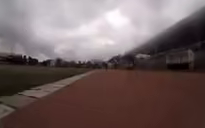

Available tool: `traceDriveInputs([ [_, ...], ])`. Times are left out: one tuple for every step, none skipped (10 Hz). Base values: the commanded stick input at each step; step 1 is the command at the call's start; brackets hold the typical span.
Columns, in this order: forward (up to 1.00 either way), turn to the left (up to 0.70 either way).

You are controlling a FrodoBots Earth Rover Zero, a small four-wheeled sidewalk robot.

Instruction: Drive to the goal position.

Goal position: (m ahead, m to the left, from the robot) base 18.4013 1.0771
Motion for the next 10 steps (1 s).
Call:
traceDriveInputs([
  [0.7, 0.03],
  [0.7, 0.1],
  [0.7, 0.1],
  [0.7, 0.08],
  [0.7, 0.0],
  [0.7, 0.0],
  [0.7, 0.0],
  [0.7, 0.0],
  [0.7, 0.0],
  [0.7, 0.0],
])
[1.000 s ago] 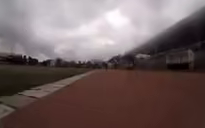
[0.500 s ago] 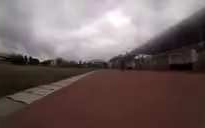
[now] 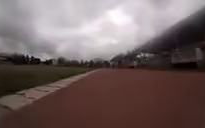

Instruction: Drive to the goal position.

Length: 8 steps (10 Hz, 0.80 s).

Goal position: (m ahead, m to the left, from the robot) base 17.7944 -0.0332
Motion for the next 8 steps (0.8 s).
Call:
traceDriveInputs([
  [0.7, 0.0],
  [0.7, 0.0],
  [0.7, 0.0],
  [0.7, 0.01],
  [0.7, 0.01],
  [0.7, 0.0],
  [0.7, 0.12],
  [0.7, -0.35],
])
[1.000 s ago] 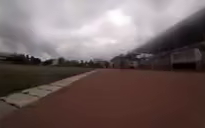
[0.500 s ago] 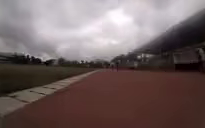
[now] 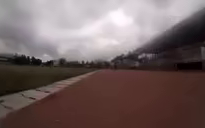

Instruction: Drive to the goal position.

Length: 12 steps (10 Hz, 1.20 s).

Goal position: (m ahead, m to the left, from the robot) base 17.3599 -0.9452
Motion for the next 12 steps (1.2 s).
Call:
traceDriveInputs([
  [0.7, -0.35],
  [0.7, 0.0],
  [0.7, 0.0],
  [0.7, 0.02],
  [0.7, 0.04],
  [0.7, 0.07],
  [0.7, 0.09],
  [0.7, 0.0],
  [0.7, 0.0],
  [0.7, 0.0],
  [0.7, 0.0],
  [0.7, 0.0],
])
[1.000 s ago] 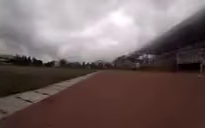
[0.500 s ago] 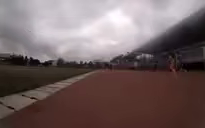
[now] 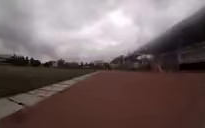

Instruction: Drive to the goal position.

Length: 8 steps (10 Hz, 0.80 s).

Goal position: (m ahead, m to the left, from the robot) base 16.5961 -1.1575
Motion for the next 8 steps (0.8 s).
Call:
traceDriveInputs([
  [0.7, 0.0],
  [0.7, 0.0],
  [0.7, 0.0],
  [0.7, 0.0],
  [0.7, 0.04],
  [0.7, 0.0],
  [0.7, 0.0],
  [0.7, -0.04],
])
